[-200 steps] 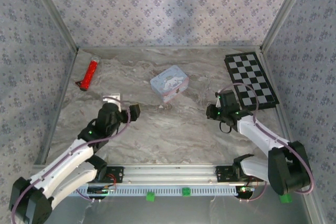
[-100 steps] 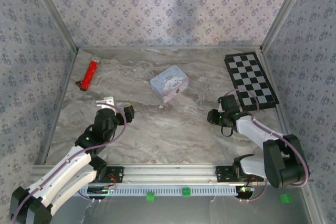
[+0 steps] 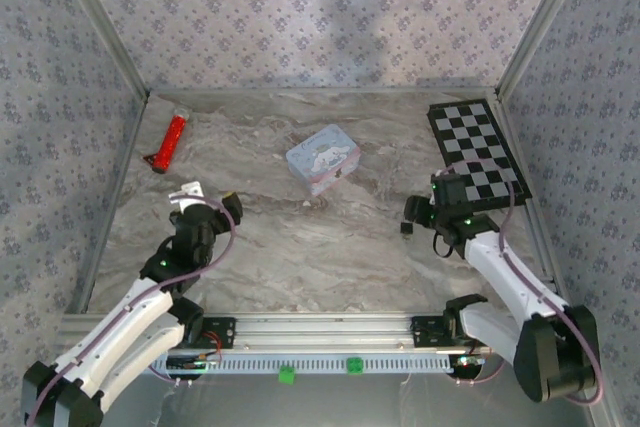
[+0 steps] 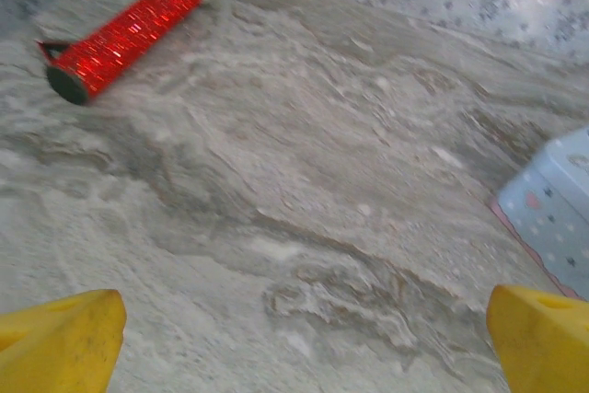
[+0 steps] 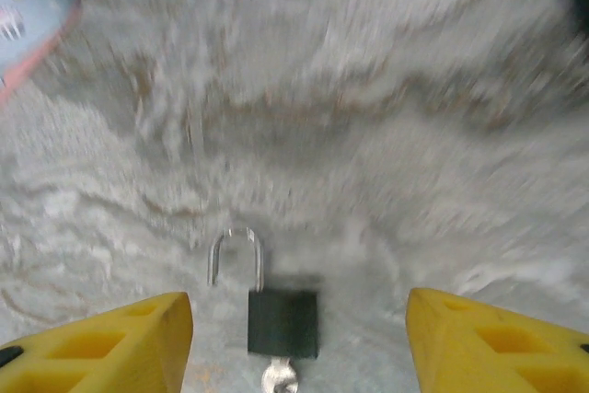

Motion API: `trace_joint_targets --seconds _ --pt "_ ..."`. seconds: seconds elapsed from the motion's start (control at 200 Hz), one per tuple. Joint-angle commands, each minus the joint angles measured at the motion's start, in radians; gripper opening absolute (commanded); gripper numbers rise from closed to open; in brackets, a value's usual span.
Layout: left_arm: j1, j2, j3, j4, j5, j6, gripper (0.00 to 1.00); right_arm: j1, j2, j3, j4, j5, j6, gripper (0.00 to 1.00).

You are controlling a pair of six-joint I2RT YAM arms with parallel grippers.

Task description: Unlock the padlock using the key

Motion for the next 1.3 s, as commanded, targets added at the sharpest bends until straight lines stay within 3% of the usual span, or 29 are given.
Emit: trace_joint_targets --seconds 0.0,0.11,0.17,0.21,0.31,0.415,0.55,0.655,0.92,1.044,1.214,1.294 --pt "0.010 0.018 0.063 0.028 -0.173 0.056 1.00 -0.006 -0.075 0.039 0.027 0.165 -0.156 0.64" --pt "0.031 0.065 0.048 0.123 -0.327 0.136 1.00 -0.002 -0.131 0.005 0.123 0.275 -0.218 0.66" --pt "0.071 0.115 0.047 0.120 -0.442 0.103 1.00 0.004 -0.147 -0.044 0.211 0.314 -0.272 0.68" --pt "0.114 0.154 0.053 0.115 -0.459 0.089 1.00 0.003 -0.148 -0.068 0.250 0.350 -0.280 0.70" --pt "0.215 0.268 0.068 0.149 -0.371 0.122 1.00 -0.003 -0.114 -0.120 0.358 0.385 -0.303 0.71" --pt "0.255 0.382 0.065 0.265 -0.305 0.238 1.00 -0.009 -0.030 -0.163 0.473 0.394 -0.321 0.71" --pt "0.338 0.517 0.025 0.476 0.007 0.379 1.00 -0.024 0.144 -0.172 0.578 0.475 -0.325 0.74" --pt "0.368 0.623 0.018 0.597 0.101 0.438 1.00 -0.045 0.255 -0.171 0.670 0.474 -0.332 0.75" --pt "0.408 0.720 -0.018 0.867 0.269 0.532 1.00 -0.085 0.316 -0.224 0.933 0.333 -0.412 0.77" --pt "0.498 0.805 -0.085 1.070 0.362 0.445 1.00 -0.112 0.345 -0.232 1.004 0.273 -0.437 0.78" --pt "0.516 0.886 -0.026 1.035 0.494 0.477 1.00 -0.161 0.380 -0.243 1.091 0.110 -0.465 0.78" --pt "0.512 0.891 0.022 0.946 0.507 0.486 1.00 -0.193 0.457 -0.272 1.227 0.089 -0.434 0.78"
